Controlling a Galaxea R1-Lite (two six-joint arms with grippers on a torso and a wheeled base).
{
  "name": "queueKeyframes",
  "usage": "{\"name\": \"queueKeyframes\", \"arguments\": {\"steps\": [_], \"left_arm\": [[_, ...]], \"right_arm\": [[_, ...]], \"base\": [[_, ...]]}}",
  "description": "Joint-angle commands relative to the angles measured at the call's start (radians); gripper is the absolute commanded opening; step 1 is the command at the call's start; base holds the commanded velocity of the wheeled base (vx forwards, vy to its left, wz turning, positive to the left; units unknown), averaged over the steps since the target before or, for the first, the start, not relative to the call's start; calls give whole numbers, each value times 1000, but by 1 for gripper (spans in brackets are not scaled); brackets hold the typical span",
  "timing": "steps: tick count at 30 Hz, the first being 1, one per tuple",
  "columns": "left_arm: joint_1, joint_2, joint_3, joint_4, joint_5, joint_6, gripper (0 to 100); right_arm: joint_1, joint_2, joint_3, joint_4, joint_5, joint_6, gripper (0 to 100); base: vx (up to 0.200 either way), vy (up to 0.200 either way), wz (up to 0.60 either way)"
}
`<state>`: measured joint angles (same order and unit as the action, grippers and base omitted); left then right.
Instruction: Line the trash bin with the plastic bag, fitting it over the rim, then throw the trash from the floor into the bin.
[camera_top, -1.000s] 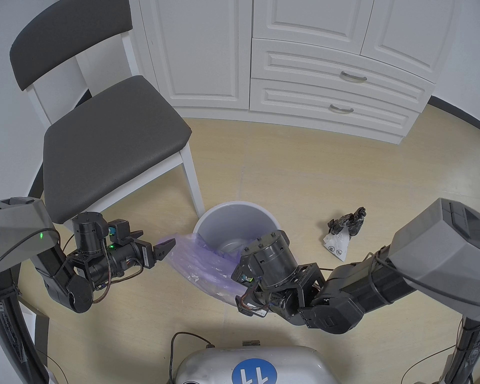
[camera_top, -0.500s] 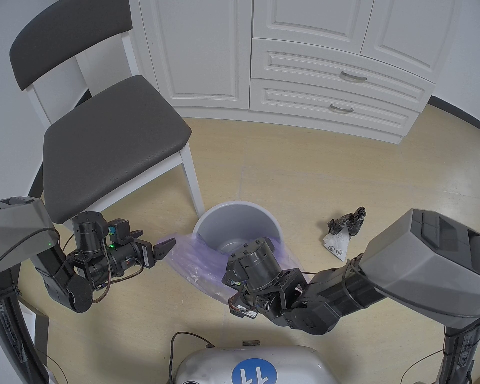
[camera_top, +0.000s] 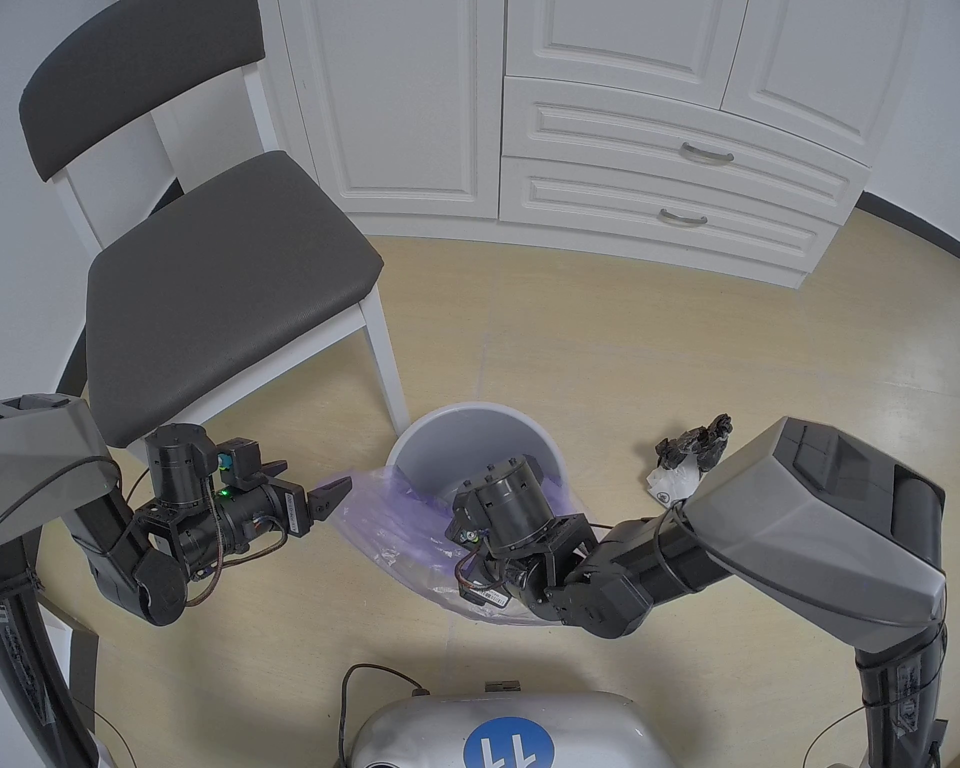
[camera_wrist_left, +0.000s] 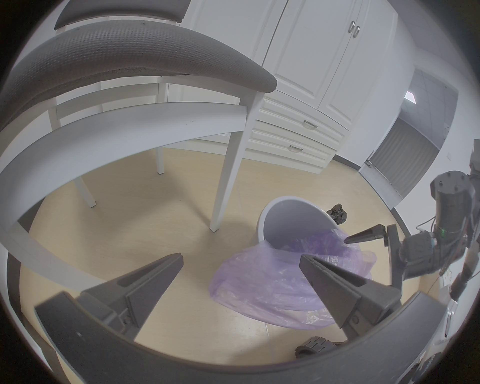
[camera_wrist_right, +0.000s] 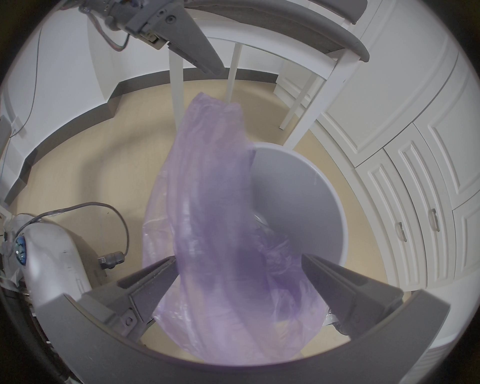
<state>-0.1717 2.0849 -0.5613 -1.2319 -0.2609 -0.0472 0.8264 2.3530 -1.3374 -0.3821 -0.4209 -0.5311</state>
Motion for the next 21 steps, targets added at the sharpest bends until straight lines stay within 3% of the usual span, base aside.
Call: {"name": "queueKeyframes", "arguments": {"steps": [1, 2, 14, 21], "left_arm": [[0, 6, -2, 0, 0, 0, 100], [1, 6, -2, -1, 0, 0, 100], [0, 12, -2, 0, 2, 0, 100], [0, 12, -5, -1, 2, 0, 100]], "right_arm": [[-18, 29, -32, 0, 4, -4, 100], [-18, 28, -32, 0, 5, -6, 0], [-23, -50, -55, 22, 10, -7, 0], [-73, -9, -212, 85, 13, -7, 0]], "base": [[0, 0, 0], [0, 0, 0], [0, 0, 0], [0, 0, 0]]}}
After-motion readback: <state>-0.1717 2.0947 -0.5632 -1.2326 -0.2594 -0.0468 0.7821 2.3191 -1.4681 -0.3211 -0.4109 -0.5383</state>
